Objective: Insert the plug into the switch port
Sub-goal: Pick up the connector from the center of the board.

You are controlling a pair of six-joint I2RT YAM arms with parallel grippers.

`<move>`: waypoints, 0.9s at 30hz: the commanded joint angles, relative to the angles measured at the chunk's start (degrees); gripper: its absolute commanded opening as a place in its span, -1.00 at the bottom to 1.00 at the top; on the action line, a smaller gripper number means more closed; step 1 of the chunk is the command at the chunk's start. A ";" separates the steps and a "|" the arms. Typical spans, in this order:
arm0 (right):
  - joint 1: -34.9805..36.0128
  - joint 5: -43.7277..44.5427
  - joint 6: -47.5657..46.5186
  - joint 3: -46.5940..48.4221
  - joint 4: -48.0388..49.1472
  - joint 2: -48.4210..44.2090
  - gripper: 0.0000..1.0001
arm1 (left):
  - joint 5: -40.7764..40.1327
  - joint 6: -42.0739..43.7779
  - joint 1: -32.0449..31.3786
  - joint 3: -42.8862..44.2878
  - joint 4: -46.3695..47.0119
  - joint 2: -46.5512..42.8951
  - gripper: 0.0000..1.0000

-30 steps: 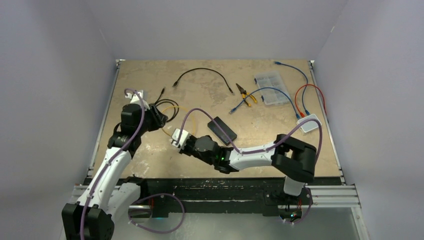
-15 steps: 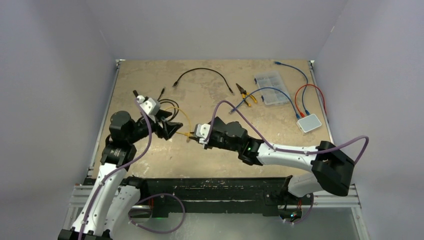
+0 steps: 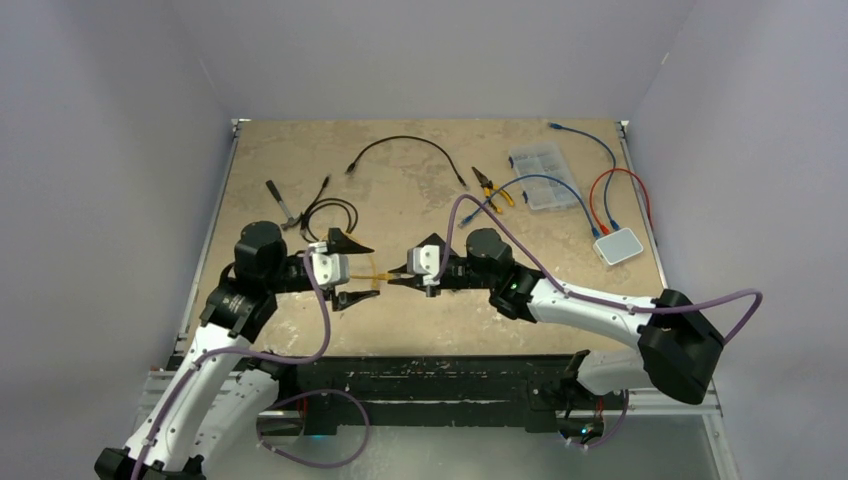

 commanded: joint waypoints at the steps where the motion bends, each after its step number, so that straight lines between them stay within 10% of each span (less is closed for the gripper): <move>1: -0.06 -6.08 -1.47 0.52 0.06 -1.13 -1.00 | 4.05 11.57 -1.48 2.58 -6.37 2.15 0.45; 27: -0.75 -7.14 1.49 -1.28 3.95 -1.96 -1.00 | 0.00 10.00 -5.63 -0.52 -5.28 5.27 -0.27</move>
